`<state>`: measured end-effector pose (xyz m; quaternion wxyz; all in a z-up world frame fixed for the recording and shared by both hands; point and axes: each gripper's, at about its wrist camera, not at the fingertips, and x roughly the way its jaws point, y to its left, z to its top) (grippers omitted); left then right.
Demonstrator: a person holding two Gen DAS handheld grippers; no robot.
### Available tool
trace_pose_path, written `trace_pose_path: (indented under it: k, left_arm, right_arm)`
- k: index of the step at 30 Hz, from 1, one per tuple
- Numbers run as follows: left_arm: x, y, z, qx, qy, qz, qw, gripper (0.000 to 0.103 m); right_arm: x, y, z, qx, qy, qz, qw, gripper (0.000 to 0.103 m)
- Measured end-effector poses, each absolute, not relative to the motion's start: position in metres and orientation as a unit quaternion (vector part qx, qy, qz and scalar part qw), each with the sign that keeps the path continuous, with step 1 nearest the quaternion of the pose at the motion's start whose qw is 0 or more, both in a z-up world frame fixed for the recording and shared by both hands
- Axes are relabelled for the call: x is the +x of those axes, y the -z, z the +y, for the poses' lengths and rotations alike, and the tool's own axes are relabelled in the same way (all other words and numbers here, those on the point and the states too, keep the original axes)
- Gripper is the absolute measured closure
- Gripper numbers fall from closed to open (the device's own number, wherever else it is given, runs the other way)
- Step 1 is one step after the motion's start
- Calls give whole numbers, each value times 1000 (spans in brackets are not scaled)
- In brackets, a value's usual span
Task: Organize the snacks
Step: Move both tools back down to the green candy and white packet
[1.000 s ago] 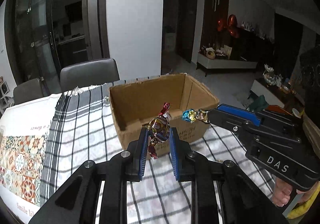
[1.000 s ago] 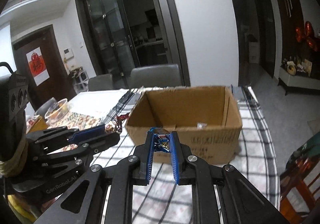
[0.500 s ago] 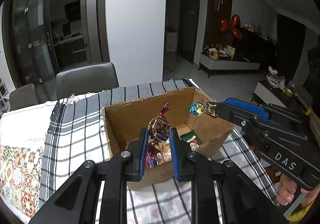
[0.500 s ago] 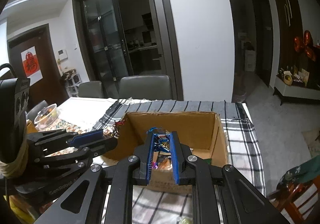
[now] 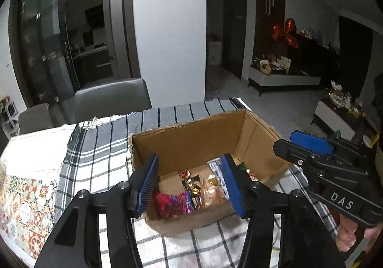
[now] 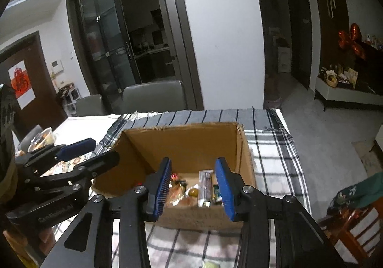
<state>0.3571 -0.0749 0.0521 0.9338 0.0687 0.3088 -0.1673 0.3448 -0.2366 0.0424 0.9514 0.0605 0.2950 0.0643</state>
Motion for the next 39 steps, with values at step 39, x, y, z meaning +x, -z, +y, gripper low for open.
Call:
trace_pose_path:
  k: [39]
  left_arm:
    - [270, 48, -109, 156, 257, 331, 894, 52]
  right_arm:
    - [237, 87, -257, 169, 73, 396, 900, 64]
